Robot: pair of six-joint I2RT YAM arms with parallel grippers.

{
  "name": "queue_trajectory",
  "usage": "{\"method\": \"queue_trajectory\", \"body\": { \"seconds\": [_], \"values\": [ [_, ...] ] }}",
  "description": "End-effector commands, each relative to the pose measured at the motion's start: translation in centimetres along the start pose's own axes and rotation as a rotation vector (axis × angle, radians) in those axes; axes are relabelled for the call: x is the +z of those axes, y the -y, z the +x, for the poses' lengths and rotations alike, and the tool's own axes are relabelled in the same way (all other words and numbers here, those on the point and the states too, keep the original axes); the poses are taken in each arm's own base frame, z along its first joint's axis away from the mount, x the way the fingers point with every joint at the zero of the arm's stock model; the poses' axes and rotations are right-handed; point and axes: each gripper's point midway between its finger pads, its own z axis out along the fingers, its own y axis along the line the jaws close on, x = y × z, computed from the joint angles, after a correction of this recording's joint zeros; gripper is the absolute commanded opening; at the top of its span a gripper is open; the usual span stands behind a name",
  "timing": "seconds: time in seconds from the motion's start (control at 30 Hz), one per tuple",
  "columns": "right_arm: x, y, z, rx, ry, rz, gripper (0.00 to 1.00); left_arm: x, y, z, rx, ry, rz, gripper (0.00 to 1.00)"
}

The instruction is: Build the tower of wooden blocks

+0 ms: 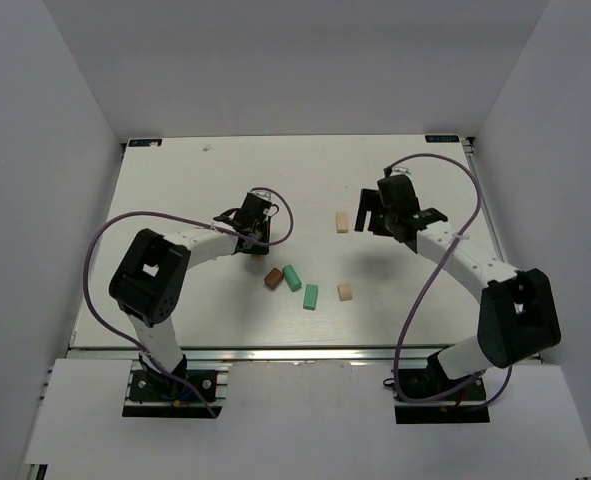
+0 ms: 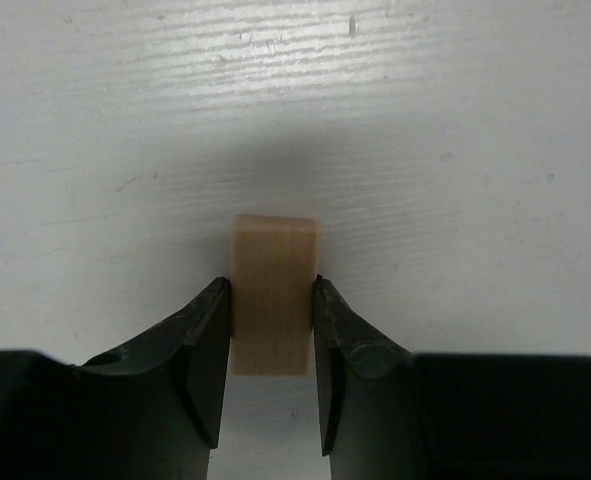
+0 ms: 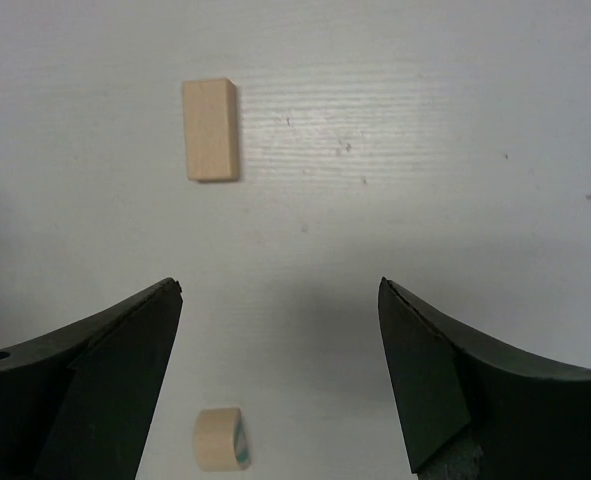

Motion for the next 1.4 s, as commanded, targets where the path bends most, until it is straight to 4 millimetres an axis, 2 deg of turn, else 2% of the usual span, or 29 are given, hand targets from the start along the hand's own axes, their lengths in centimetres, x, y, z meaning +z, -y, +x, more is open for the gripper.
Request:
{"method": "queue_trajectory", "body": {
  "seconds": [0.0, 0.07, 0.1, 0.13, 0.2, 0.23, 0.27, 0.3, 0.4, 0.43, 0.47, 0.5, 0.53, 0.57, 0.6, 0.63, 0.67, 0.7, 0.8, 1.17, 1.37],
  "values": [
    [-1.8, 0.5, -1.2, 0.039, 0.089, 0.000, 0.84, -0.5, 0.5, -2.2, -0.022, 0.029, -0.015, 0.23],
    [-2.8, 1.2, -0.2, 0.046, 0.100, 0.009, 0.84, -0.5, 1.4, -3.0, -0.020, 0.029, 0.001, 0.19],
    [-3.1, 1.8, 0.1, 0.050, 0.109, 0.029, 0.85, -0.9, 2.3, -4.9, -0.031, 0.065, 0.018, 0.18],
    [-3.4, 2.3, 0.3, 0.057, 0.119, 0.044, 0.85, -0.7, 3.1, -5.0, -0.025, 0.058, 0.023, 0.14],
    [-4.4, 3.7, 0.8, 0.079, 0.148, 0.087, 0.87, -0.7, 4.2, -6.4, -0.044, 0.077, 0.026, 0.11],
    [-4.7, 4.2, 0.9, 0.090, 0.154, 0.103, 0.88, -0.7, 5.5, -7.7, -0.047, 0.098, 0.040, 0.07],
    [-5.3, 4.8, 1.1, 0.105, 0.165, 0.116, 0.89, -0.5, 6.2, -8.2, -0.082, 0.103, 0.040, 0.07],
    [-5.5, 5.4, 1.2, 0.128, 0.176, 0.137, 0.89, -1.1, 7.6, -9.9, -0.086, 0.130, 0.059, 0.06],
    [-6.1, 6.4, 1.5, 0.161, 0.191, 0.154, 0.89, 0.0, 10.1, -10.3, -0.086, 0.133, 0.039, 0.06],
    [-6.2, 6.8, 1.5, 0.170, 0.193, 0.162, 0.89, -0.4, 10.7, -11.8, -0.098, 0.165, 0.025, 0.06],
    [-6.3, 7.1, 1.5, 0.175, 0.196, 0.166, 0.89, 0.8, 11.3, -11.4, -0.108, 0.149, 0.013, 0.06],
    [-6.4, 7.3, 1.6, 0.176, 0.191, 0.172, 0.89, 1.0, 11.9, -11.5, -0.112, 0.147, 0.009, 0.06],
    [-6.4, 7.6, 1.6, 0.181, 0.192, 0.180, 0.89, 0.5, 13.1, -12.7, -0.121, 0.165, 0.017, 0.06],
    [-6.4, 7.8, 1.7, 0.184, 0.191, 0.185, 0.89, 0.8, 13.6, -12.7, -0.123, 0.159, 0.019, 0.06],
    [-6.4, 8.1, 1.8, 0.188, 0.187, 0.193, 0.89, 1.9, 14.2, -11.7, -0.104, 0.129, 0.011, 0.06],
    [-6.4, 8.3, 1.7, 0.186, 0.187, 0.196, 0.89, 2.2, 14.4, -11.7, -0.102, 0.132, -0.006, 0.06],
    [-6.4, 8.4, 1.8, 0.186, 0.185, 0.197, 0.89, 1.9, 15.1, -12.8, -0.115, 0.154, 0.002, 0.06],
    [-6.4, 8.6, 1.8, 0.191, 0.185, 0.200, 0.90, 2.7, 15.3, -12.0, -0.107, 0.131, -0.011, 0.07],
    [-6.4, 8.9, 1.8, 0.196, 0.184, 0.204, 0.89, 3.0, 16.0, -12.5, -0.131, 0.140, -0.011, 0.07],
    [-6.5, 9.4, 1.9, 0.193, 0.188, 0.206, 0.89, 5.0, 16.6, -11.7, -0.120, 0.140, -0.013, 0.11],
    [-6.5, 9.7, 2.0, 0.198, 0.189, 0.214, 0.89, 5.4, 17.4, -11.3, -0.137, 0.126, 0.022, 0.11]
  ]
}}
